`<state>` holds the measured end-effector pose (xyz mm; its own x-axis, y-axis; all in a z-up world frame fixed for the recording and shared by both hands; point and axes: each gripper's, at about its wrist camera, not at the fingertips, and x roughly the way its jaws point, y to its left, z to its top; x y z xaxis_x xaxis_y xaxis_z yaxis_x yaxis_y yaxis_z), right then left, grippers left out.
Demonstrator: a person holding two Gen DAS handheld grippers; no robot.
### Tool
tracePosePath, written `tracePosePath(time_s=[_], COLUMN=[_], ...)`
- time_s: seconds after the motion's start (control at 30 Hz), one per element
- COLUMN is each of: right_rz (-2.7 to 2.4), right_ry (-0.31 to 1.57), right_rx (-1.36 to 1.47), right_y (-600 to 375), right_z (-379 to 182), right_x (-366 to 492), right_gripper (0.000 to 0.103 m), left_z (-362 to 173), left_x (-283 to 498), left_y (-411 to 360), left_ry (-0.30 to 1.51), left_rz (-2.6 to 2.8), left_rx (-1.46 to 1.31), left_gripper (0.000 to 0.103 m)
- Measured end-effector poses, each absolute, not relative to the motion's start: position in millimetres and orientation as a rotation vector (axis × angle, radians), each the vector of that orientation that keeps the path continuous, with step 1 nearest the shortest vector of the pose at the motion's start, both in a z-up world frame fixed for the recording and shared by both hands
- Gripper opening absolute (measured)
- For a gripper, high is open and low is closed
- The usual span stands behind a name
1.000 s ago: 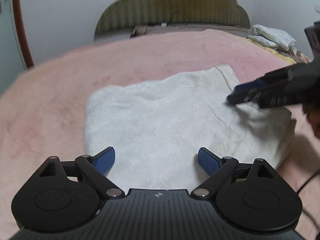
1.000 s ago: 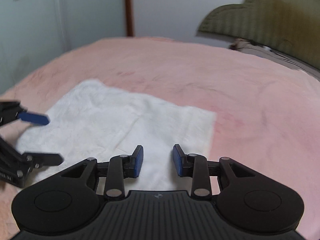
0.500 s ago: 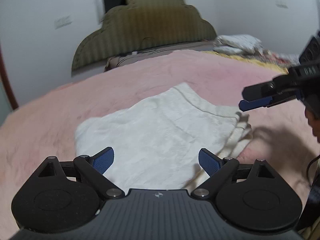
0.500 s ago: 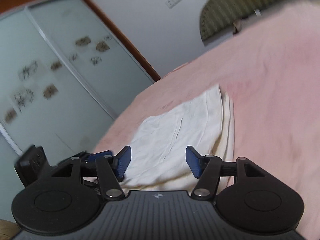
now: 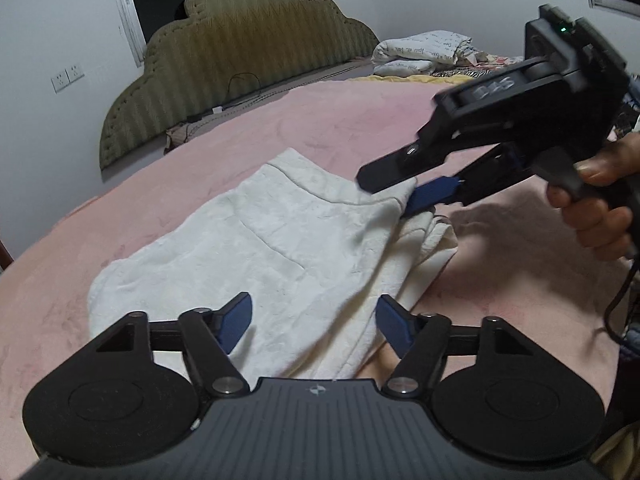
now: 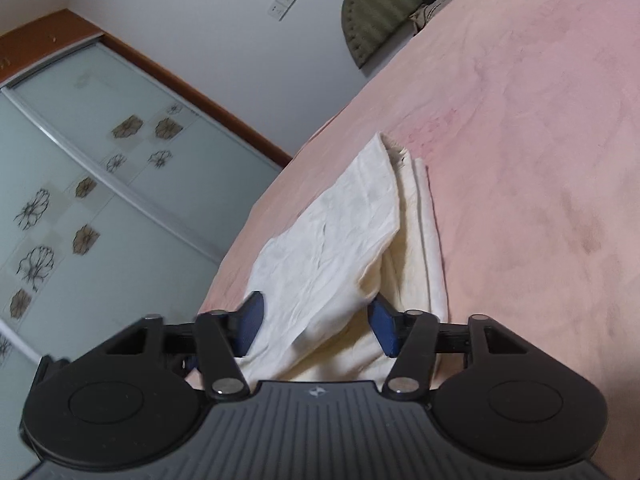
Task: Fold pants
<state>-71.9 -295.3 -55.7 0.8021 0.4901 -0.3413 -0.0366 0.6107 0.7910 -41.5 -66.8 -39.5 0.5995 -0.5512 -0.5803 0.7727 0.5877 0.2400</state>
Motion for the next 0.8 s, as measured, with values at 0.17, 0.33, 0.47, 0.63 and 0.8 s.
tracePosePath(time_s=[0.17,0.33,0.47,0.63,0.8], right_rz=[0.294,0.314,0.268,0.263,0.121], right_ry=[0.552,0.502,0.573,0.608,0.512], right_rx=[0.83,0.793,0.782,0.75,0.444], right_y=[-287,-282,-285,-285,-269], right_z=[-53,-32,-48,-46,1], right_x=[-75,-93,-91,-90,-97], right_gripper=[0.01,0.009,0.009,0.014,0.019], left_z=[-41,-35,-43,-29,-10], left_x=[-41,-42,-40,-38,-20], left_y=[-59,-49,-47,-33,-8], left_ry=[0.509,0.535,0.567,0.569,0.51], left_rz=[-0.858,-0.883,-0.894,-0.879,-0.739], left_rx=[0.432,0.335,0.323,0.254,0.133], left_gripper=[0.041,0.024,0.024,0.053,0.09])
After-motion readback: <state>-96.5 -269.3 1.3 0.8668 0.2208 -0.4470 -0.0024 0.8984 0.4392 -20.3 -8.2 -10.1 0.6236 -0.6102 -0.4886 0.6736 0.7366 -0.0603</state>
